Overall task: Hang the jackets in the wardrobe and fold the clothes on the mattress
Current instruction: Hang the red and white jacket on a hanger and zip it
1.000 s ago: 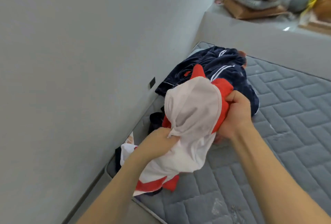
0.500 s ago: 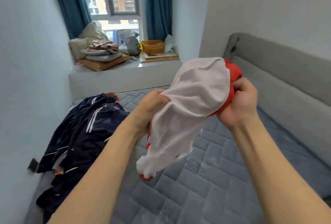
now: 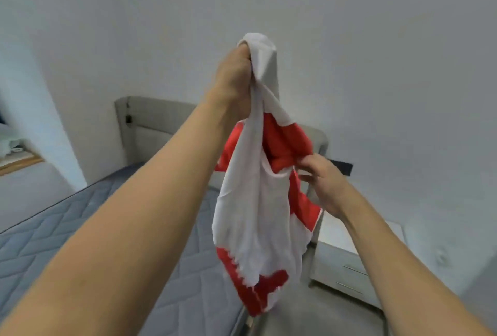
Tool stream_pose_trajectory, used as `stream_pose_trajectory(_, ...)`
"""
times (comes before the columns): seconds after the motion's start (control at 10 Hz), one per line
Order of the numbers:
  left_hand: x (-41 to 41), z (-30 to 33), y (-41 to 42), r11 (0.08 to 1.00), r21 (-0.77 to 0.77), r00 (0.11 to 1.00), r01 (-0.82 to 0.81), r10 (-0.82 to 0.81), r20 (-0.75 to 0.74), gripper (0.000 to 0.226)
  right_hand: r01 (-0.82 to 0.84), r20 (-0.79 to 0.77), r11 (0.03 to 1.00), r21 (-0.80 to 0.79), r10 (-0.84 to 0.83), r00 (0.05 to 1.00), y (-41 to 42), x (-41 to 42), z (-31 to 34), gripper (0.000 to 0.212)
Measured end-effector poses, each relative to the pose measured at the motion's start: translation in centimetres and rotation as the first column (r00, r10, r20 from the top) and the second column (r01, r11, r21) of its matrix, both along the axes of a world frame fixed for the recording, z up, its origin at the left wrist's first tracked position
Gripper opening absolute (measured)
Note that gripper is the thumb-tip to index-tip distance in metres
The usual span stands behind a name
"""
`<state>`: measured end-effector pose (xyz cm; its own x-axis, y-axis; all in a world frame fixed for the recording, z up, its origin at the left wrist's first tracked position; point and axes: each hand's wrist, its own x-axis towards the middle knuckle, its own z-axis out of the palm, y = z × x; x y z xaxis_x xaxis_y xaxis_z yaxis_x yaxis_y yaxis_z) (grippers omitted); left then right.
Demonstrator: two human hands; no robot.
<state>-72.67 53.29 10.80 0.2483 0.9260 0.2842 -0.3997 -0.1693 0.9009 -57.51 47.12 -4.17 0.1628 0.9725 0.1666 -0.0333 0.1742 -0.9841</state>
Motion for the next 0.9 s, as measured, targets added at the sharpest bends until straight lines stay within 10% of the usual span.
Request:
stream_pose_trajectory(0.2,15.9,1.1,0.3,0.921,-0.047,0.909,0.387,-0.390,-0.150,0.018,0.444,0.364,0.886,-0.132,-0.374,0.853,-2.7,14.5,-4.3,0.080)
stream_pose_trajectory(0.4,27.8,1.8,-0.8,0.612,0.038,0.603,0.790,-0.766,-0.223,0.008,0.563,0.521,0.749,-0.349,-0.344,0.781,-3.1,27.7,-10.3,0.054)
stream_pose_trajectory(0.5,32.2,1.4,0.1,0.454,0.189,0.476,0.871,-0.682,-0.556,0.015,0.738,0.660,0.616,-0.275,-0.437,0.611,-6.0,33.4,-10.3,0.052)
stream_pose_trajectory(0.6,36.6,-0.8,2.4,0.282,0.154,0.191,0.947,-0.110,-0.975,0.038,0.879,0.799,0.459,-0.128,-0.478,0.365,-9.9,36.6,-4.9,0.020)
stream_pose_trajectory(0.7,41.3,-4.6,3.3,0.198,-0.150,-0.190,0.969,0.207,-0.960,0.034,0.918,0.826,0.395,-0.047,-0.501,0.258,-13.1,39.3,-0.3,0.026)
stream_pose_trajectory(0.8,47.0,-7.3,1.8,0.060,-0.298,-0.294,0.953,-0.075,-0.953,0.054,0.953,0.873,0.299,-0.041,-0.454,0.180,-16.0,40.3,3.0,0.028)
stream_pose_trajectory(0.9,52.5,-9.4,-3.0,-0.068,-0.152,-0.165,0.986,-0.283,-0.945,0.094,0.974,0.911,0.226,-0.011,-0.400,0.103,-19.1,39.3,5.2,0.029)
